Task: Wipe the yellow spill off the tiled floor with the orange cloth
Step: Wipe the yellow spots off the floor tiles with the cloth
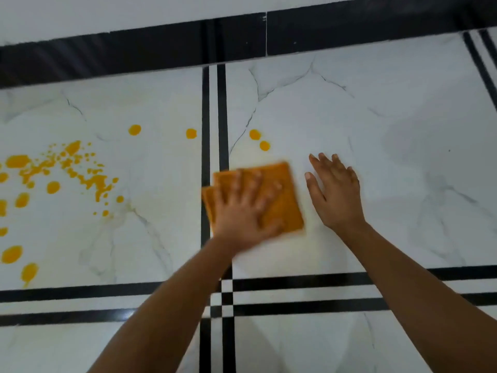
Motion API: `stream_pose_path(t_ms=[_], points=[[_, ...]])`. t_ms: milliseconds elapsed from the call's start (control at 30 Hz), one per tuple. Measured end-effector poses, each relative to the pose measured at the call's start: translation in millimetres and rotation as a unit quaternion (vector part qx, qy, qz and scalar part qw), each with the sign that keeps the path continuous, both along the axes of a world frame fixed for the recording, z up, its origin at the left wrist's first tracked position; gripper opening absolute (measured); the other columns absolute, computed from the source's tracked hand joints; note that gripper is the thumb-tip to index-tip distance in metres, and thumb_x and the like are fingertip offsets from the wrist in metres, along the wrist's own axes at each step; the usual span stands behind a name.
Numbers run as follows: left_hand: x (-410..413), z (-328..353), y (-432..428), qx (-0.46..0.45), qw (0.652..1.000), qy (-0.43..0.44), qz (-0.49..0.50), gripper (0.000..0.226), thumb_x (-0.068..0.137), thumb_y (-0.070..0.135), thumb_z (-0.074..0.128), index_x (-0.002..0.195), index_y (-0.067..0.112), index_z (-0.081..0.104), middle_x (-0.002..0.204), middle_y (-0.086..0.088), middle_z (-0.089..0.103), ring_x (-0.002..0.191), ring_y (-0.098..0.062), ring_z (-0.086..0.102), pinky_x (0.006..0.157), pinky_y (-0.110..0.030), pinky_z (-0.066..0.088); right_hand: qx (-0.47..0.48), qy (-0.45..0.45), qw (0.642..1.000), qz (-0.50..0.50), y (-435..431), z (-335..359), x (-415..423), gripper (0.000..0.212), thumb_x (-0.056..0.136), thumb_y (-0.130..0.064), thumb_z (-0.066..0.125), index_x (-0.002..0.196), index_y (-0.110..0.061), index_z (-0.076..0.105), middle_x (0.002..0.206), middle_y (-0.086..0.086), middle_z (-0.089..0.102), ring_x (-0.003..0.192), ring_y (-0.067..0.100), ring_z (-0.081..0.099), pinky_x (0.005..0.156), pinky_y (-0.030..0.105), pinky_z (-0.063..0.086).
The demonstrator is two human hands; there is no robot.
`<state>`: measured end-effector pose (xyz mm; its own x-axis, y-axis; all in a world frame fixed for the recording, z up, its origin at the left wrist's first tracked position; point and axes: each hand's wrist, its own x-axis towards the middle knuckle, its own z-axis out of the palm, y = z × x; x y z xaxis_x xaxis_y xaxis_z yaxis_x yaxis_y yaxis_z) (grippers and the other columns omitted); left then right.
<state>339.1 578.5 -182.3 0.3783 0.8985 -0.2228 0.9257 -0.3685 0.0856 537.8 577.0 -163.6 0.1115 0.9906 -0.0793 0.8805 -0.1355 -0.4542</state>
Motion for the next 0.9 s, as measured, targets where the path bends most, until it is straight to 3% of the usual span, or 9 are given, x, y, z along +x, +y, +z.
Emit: stream_pose_path(t_ms=[67, 100, 233, 367, 533, 633, 667, 800, 900], points=[[10, 1, 40, 0.001, 0.975, -0.015, 0.223, 0.076, 0.078, 0.079, 0.012, 0.142, 0.047, -0.013, 0.155, 0.003, -0.018, 0.14, -0.036, -0.02, 0.102, -0.067, -0.017, -0.007, -0.014, 1.0, -0.005, 8, -2, 8, 0.062, 0.091, -0.05, 0.014, 0.144, -0.024, 0.032, 0.153, 0.002, 0.028, 0.145, 0.02, 0.013, 0.116, 0.04, 0.005], [20, 2, 46, 0.006, 0.966, -0.019, 0.257, 0.076, 0.078, 0.078, 0.012, 0.142, 0.046, -0.013, 0.155, 0.003, -0.018, 0.14, -0.036, -0.019, 0.102, -0.067, -0.018, -0.006, -0.02, 1.0, -0.008, 13, -3, 13, 0.067, 0.089, -0.053, 0.01, 0.144, -0.024, 0.031, 0.154, 0.002, 0.027, 0.145, 0.021, 0.012, 0.116, 0.041, 0.004], [35, 0, 45, 0.008, 1.0, 0.005, -0.023, 0.074, 0.077, 0.08, 0.01, 0.14, 0.05, -0.015, 0.156, 0.003, -0.016, 0.14, -0.033, -0.02, 0.105, -0.067, -0.008, -0.005, -0.029, 0.999, -0.023, 26, -8, 26, 0.072, 0.085, -0.055, 0.005, 0.145, -0.023, 0.03, 0.154, 0.003, 0.025, 0.145, 0.022, 0.011, 0.116, 0.042, 0.004], [29, 5, 111, -0.002, 0.966, -0.008, 0.257, 0.074, 0.079, 0.079, 0.014, 0.142, 0.049, -0.009, 0.157, 0.002, -0.01, 0.142, -0.033, -0.016, 0.105, -0.066, -0.014, 0.029, -0.018, 0.999, 0.005, 26, -8, 29, 0.068, 0.088, -0.052, 0.01, 0.142, -0.022, 0.037, 0.151, 0.004, 0.034, 0.143, 0.023, 0.02, 0.115, 0.042, 0.007], [17, 1, 71, 0.01, 0.998, -0.011, -0.063, 0.074, 0.076, 0.081, 0.004, 0.142, 0.049, -0.007, 0.158, 0.003, -0.001, 0.143, -0.031, -0.012, 0.107, -0.066, 0.0, 0.019, -0.001, 1.0, 0.002, 39, -6, 23, 0.072, 0.085, -0.054, 0.005, 0.143, -0.022, 0.035, 0.152, 0.004, 0.031, 0.144, 0.022, 0.017, 0.115, 0.039, 0.005], [-1, 4, 115, -0.002, 0.966, -0.028, 0.257, 0.077, 0.077, 0.08, 0.011, 0.144, 0.046, -0.003, 0.158, 0.003, -0.005, 0.142, -0.032, -0.013, 0.106, -0.066, -0.007, 0.009, -0.015, 0.999, 0.038, 43, -8, 11, 0.074, 0.084, -0.055, 0.002, 0.145, -0.024, 0.031, 0.153, 0.002, 0.028, 0.145, 0.021, 0.014, 0.116, 0.038, 0.004], [-3, 1, 112, 0.006, 0.956, -0.032, 0.293, 0.076, 0.078, 0.08, 0.011, 0.144, 0.046, -0.004, 0.158, 0.003, -0.008, 0.142, -0.032, -0.015, 0.106, -0.066, -0.012, 0.005, -0.019, 0.999, 0.05, 47, -9, 7, 0.074, 0.084, -0.055, 0.001, 0.145, -0.024, 0.03, 0.154, 0.002, 0.027, 0.145, 0.02, 0.014, 0.116, 0.038, 0.004], [-38, -6, 88, 0.026, 0.997, -0.014, 0.071, 0.075, 0.074, 0.082, 0.002, 0.141, 0.051, -0.008, 0.158, 0.004, -0.006, 0.143, -0.029, -0.014, 0.108, -0.063, -0.011, -0.01, -0.051, 0.996, 0.078, 58, -7, -18, 0.078, 0.081, -0.055, -0.002, 0.146, -0.022, 0.027, 0.155, 0.003, 0.025, 0.145, 0.021, 0.013, 0.116, 0.038, 0.004], [-75, -1, 124, 0.02, 0.957, -0.012, 0.289, 0.076, 0.077, 0.08, 0.007, 0.144, 0.047, -0.006, 0.158, 0.0, -0.008, 0.142, -0.033, -0.015, 0.106, -0.066, -0.009, -0.03, -0.079, 0.987, 0.137, 59, -4, -47, 0.081, 0.078, -0.055, -0.008, 0.148, -0.025, 0.019, 0.157, -0.001, 0.017, 0.146, 0.018, 0.007, 0.114, 0.033, -0.004]])
